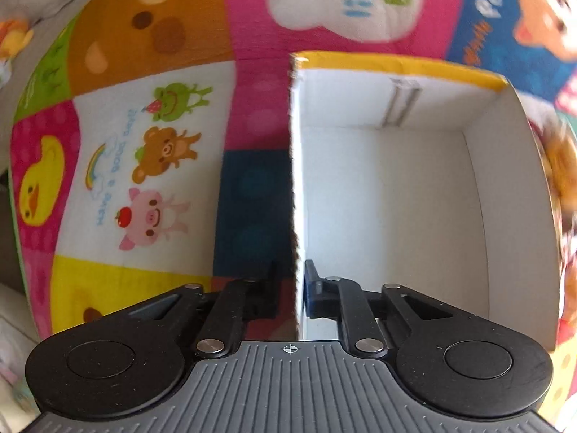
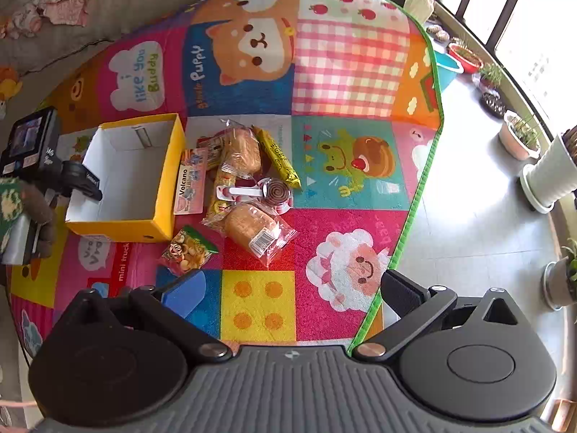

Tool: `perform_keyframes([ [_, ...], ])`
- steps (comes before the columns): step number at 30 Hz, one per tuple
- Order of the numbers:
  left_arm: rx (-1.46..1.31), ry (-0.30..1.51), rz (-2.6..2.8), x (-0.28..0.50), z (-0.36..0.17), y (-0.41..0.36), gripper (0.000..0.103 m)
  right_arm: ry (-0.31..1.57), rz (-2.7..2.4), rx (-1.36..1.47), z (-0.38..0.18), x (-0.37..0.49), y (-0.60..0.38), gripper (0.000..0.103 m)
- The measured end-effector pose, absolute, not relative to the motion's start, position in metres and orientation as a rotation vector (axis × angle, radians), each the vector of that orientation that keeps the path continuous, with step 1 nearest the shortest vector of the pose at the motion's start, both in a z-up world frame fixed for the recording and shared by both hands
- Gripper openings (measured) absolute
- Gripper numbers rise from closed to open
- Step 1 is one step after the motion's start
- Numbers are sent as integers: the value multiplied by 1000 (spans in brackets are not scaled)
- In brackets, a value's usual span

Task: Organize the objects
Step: 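Grasp the yellow snack stick with the right gripper while the left gripper holds the box wall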

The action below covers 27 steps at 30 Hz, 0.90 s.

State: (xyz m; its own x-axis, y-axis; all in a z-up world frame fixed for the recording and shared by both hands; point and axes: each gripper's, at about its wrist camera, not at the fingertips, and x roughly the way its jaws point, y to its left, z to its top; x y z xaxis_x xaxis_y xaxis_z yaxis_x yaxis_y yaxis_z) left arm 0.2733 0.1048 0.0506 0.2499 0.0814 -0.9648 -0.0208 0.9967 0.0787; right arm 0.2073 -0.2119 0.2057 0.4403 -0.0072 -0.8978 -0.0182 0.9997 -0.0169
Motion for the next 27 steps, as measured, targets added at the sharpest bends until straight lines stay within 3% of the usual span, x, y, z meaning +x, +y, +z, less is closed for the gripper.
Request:
perform_keyframes([
  [3,192,1307,36,251,48,94,10,1156,43,28,179,239,-224,103],
  [14,230,1380,45,165,50,90,12,1131,72,21,94,411,-220,102],
  [16,197,1392,74,159,51,94,12,1170,87,3,75,438,-215,92],
  [21,212,1407,65,148,52,95,12,1188,192,-141,53,454,-194,90],
  [24,186,1423,83,151,49,98,12,1229,224,-108,50,457,-200,68],
  [27,167,1434,95,154,47,101,12,1242,219,-76,47,455,-210,59],
])
